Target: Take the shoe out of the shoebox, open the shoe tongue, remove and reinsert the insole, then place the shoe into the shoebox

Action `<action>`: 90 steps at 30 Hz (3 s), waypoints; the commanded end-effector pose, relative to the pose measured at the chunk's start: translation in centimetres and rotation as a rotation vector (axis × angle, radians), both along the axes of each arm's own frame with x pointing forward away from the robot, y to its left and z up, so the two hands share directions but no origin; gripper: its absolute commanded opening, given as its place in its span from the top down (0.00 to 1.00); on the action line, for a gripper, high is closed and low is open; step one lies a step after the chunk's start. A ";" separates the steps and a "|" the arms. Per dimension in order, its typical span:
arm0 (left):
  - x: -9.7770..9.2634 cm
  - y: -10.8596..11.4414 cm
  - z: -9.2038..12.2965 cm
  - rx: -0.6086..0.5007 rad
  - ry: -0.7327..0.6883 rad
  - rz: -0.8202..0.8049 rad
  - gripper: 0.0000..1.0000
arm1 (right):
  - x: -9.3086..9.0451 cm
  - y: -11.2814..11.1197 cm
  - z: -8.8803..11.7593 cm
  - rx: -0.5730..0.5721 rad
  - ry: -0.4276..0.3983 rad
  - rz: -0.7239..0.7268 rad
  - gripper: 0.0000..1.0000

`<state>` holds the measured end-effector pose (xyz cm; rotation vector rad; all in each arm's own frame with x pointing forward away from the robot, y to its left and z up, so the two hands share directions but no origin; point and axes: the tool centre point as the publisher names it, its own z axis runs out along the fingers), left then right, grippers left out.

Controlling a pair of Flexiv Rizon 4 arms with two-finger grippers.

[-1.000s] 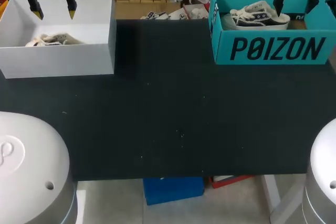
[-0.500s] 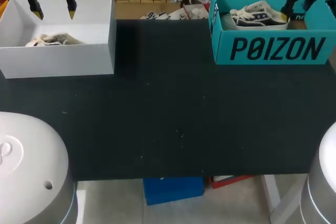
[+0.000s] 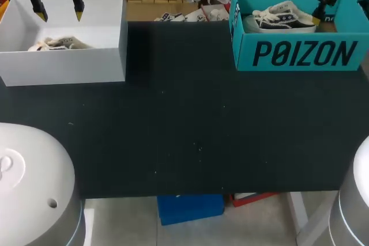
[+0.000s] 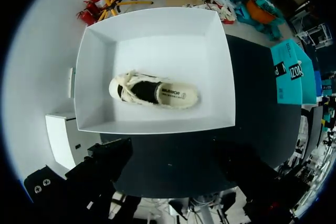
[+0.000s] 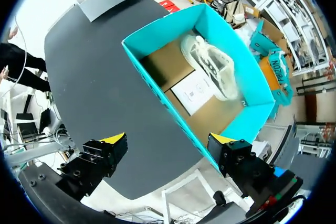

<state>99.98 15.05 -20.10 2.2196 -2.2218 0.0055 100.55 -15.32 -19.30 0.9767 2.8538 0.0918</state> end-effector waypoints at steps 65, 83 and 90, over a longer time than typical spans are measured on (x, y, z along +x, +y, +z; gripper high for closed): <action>0.0 0.0 0.1 0.001 0.001 0.001 0.00 | 19.8 4.8 -12.8 -0.093 0.049 0.535 0.60; 0.0 0.0 0.1 0.001 0.001 0.001 0.00 | 21.5 1.0 -16.2 -0.105 0.066 0.512 0.65; 0.0 0.0 0.1 0.001 0.001 0.001 0.00 | 21.0 0.0 -17.8 -0.100 0.076 0.497 0.63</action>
